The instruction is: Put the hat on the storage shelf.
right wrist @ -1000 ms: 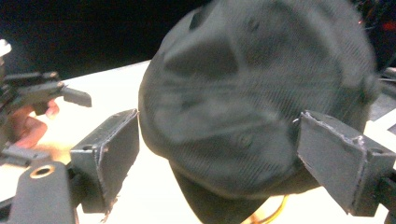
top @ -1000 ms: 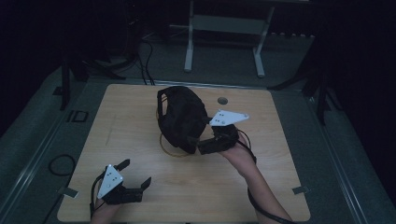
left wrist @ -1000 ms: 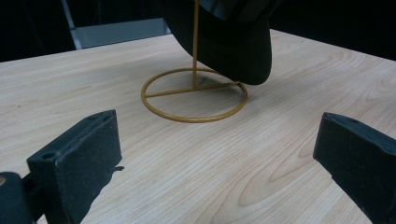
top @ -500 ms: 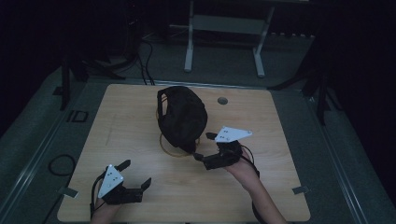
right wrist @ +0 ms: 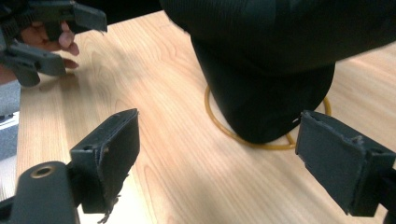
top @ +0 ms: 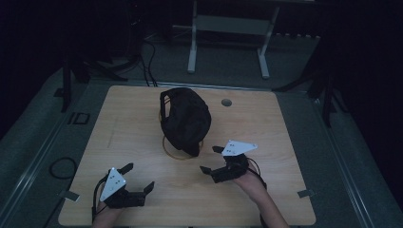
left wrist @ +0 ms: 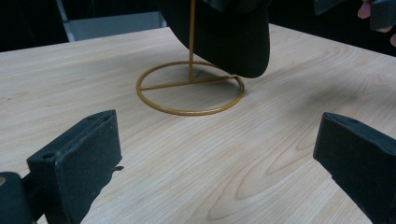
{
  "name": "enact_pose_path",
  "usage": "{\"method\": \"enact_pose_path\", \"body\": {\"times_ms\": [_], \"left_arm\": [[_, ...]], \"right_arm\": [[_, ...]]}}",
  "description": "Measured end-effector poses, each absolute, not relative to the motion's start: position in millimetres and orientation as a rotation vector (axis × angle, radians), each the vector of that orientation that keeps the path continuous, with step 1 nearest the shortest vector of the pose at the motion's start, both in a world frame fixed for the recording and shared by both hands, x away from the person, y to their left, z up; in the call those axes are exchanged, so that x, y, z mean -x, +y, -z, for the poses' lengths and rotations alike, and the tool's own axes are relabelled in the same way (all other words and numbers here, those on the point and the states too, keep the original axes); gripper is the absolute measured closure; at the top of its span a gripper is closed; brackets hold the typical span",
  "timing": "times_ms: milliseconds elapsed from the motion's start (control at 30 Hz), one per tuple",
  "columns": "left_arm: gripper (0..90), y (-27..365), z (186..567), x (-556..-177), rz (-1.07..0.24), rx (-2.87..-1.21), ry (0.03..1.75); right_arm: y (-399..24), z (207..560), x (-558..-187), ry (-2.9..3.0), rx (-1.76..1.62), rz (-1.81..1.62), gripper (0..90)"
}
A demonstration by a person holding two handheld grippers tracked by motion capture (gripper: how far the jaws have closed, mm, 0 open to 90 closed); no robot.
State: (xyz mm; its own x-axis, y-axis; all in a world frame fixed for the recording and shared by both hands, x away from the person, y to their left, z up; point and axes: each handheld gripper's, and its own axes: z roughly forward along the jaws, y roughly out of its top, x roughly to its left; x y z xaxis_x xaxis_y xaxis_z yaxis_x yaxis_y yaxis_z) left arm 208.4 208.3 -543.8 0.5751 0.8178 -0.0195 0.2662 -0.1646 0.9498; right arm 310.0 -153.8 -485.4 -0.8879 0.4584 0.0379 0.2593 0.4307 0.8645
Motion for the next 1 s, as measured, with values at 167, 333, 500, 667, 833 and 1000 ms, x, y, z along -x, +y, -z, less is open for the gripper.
{"method": "enact_pose_path", "body": {"times_ms": [167, 333, 500, 667, 833, 1000], "left_arm": [[1.3, 209, 545, -209, -0.626, -1.720, 0.908], [1.3, 209, 545, -209, -0.623, -1.725, 0.903], [1.2, 208, 546, -210, -0.617, -1.733, 0.901], [1.2, 208, 547, -210, -0.617, -1.731, 0.903], [1.2, 209, 548, -210, -0.613, -1.733, 0.903], [1.3, 208, 548, -210, -0.612, -1.739, 0.899]], "right_arm": [[-159, 498, -307, 2.500, -0.633, -1.427, 13.7], [-165, 510, -305, 2.535, -0.640, -1.390, 14.0], [-171, 518, -302, 2.536, -0.654, -1.373, 14.0], [-178, 527, -300, 2.551, -0.673, -1.343, 14.1], [-187, 534, -297, 2.540, -0.707, -1.329, 14.1], [-197, 539, -294, 2.541, -0.729, -1.301, 14.1]]}}
